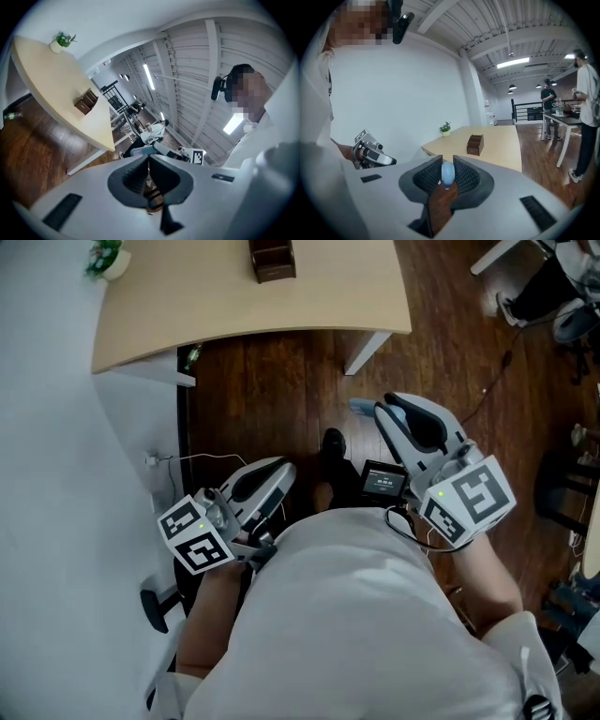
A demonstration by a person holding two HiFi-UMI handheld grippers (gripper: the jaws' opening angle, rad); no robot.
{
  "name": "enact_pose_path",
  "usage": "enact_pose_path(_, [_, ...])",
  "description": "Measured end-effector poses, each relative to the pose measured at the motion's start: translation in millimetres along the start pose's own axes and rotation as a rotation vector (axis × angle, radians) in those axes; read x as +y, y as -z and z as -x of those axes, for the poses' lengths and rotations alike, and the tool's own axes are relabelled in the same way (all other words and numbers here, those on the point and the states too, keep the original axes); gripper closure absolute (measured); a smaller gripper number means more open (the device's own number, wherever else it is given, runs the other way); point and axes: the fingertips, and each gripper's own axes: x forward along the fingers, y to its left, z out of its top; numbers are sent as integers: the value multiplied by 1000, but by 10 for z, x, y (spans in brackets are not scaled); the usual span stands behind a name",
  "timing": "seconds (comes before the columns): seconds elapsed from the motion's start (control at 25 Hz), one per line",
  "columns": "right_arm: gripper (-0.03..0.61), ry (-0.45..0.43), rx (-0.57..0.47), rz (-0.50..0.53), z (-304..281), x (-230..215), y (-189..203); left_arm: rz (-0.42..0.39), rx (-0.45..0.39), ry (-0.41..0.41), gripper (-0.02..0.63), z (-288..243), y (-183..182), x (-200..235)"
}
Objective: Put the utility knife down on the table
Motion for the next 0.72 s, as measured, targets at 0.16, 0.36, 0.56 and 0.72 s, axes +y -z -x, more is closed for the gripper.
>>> enact_pose_path(0.16, [506,-46,4,18,-344,-406,-244,-5,-30,-17,611,-403,-437,152])
enact_pose_path(0.36, [508,-73,7,36,-605,-811,-358,-22,-42,-35,611,-799,-768,255])
enact_pose_path(0.56, [508,-86,11,34,-826,-957,-404,-13,-28,-51,611,-964,-947,421])
enact_pose_path(0.72, [508,-87,15,45,-1012,-964,-471,13,-15,-43,611,-1007,-1088,584])
